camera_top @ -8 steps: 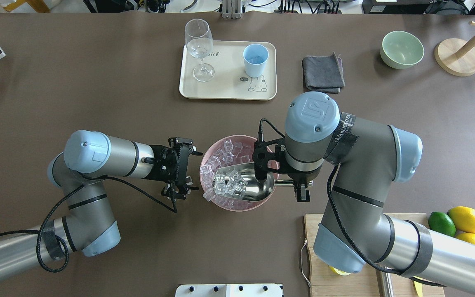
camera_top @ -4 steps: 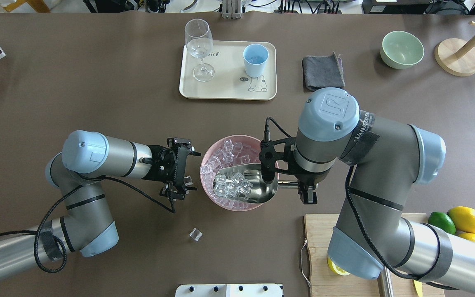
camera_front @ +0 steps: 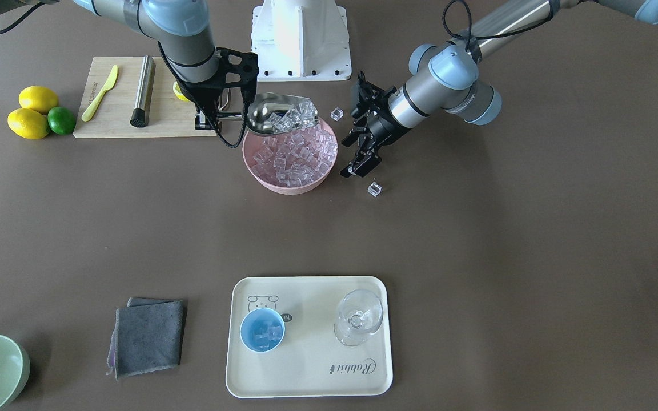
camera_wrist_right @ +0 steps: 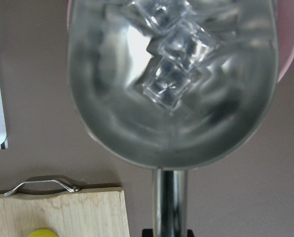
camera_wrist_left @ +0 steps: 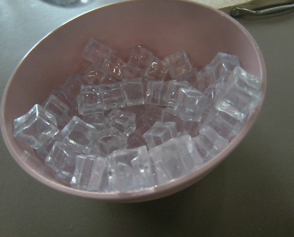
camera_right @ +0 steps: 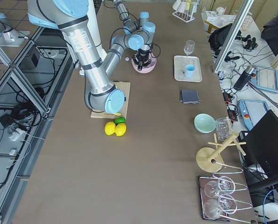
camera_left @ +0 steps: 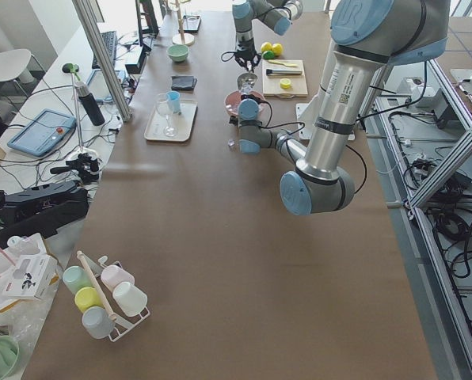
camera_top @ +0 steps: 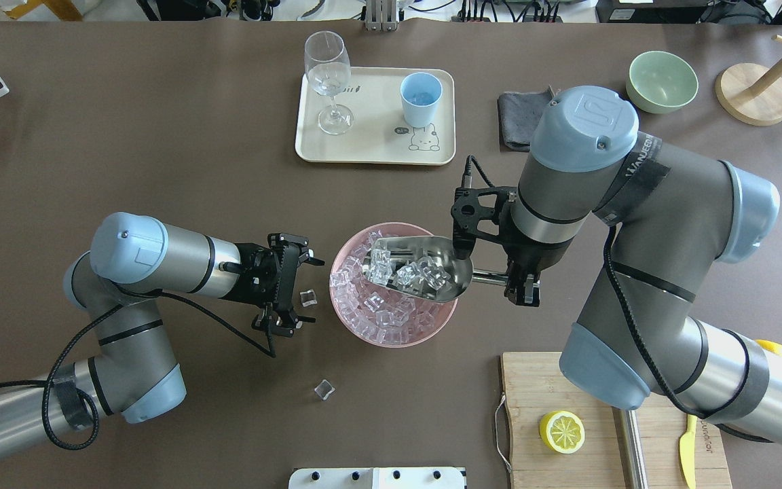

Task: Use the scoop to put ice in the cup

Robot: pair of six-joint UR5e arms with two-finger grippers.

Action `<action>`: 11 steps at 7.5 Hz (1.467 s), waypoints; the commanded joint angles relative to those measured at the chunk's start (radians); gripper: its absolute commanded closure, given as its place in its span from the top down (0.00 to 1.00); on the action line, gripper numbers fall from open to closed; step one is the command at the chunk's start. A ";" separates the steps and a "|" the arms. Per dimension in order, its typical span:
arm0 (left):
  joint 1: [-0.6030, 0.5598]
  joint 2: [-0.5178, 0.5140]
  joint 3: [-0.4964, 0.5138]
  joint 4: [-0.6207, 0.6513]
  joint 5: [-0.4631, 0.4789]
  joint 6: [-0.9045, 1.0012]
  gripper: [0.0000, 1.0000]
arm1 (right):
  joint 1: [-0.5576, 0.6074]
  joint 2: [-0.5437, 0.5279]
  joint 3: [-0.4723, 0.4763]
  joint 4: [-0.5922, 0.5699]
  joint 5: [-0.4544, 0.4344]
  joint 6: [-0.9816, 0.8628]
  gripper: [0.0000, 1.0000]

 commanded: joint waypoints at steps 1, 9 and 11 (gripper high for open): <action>-0.002 0.006 -0.006 -0.001 -0.014 -0.002 0.98 | 0.075 -0.004 0.000 -0.035 0.028 0.065 0.00; -0.043 0.126 -0.110 0.014 -0.005 -0.003 0.98 | 0.169 -0.052 -0.016 0.192 -0.054 0.887 0.00; -0.057 0.222 -0.229 0.133 0.009 -0.003 0.98 | 0.209 0.007 -0.119 0.134 0.044 0.888 0.00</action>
